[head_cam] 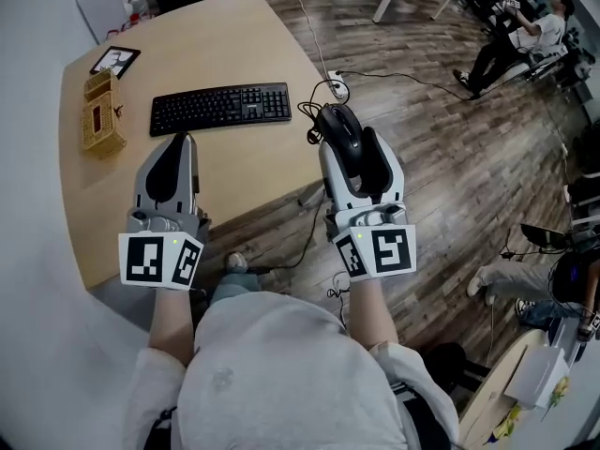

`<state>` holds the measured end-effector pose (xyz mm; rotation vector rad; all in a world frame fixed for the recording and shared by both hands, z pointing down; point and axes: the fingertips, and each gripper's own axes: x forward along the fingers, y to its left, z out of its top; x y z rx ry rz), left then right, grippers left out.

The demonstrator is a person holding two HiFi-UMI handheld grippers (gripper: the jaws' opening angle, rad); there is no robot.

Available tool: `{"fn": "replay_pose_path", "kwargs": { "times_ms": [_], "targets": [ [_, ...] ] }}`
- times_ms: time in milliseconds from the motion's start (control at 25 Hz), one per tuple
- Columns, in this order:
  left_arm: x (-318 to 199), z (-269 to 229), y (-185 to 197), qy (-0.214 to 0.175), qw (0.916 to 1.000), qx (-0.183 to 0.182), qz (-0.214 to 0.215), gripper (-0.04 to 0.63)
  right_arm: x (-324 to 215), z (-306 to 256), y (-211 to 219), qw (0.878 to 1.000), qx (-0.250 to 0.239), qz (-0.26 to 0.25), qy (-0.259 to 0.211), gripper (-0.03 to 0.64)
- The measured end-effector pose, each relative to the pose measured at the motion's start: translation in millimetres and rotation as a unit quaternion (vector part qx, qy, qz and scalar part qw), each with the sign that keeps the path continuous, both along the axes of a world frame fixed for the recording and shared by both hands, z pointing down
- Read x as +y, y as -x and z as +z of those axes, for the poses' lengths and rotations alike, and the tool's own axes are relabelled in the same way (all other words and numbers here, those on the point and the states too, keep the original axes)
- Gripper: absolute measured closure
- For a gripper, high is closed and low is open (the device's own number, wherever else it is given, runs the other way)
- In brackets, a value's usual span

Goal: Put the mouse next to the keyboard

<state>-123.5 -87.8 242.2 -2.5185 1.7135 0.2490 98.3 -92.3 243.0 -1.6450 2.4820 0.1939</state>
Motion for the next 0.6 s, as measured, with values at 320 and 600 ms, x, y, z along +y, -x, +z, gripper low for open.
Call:
{"fn": "replay_pose_path", "kwargs": {
  "times_ms": [320, 600],
  "targets": [
    [-70.6, 2.7, 28.6, 0.005, 0.999, -0.004, 0.044, 0.577, -53.4, 5.0, 26.5, 0.999, 0.0, 0.046, 0.007, 0.36],
    [-117.8, 11.2, 49.2, 0.014, 0.9969, -0.002, 0.077, 0.577, -88.1, 11.0, 39.8, 0.996, 0.001, 0.089, 0.016, 0.36]
  ]
}}
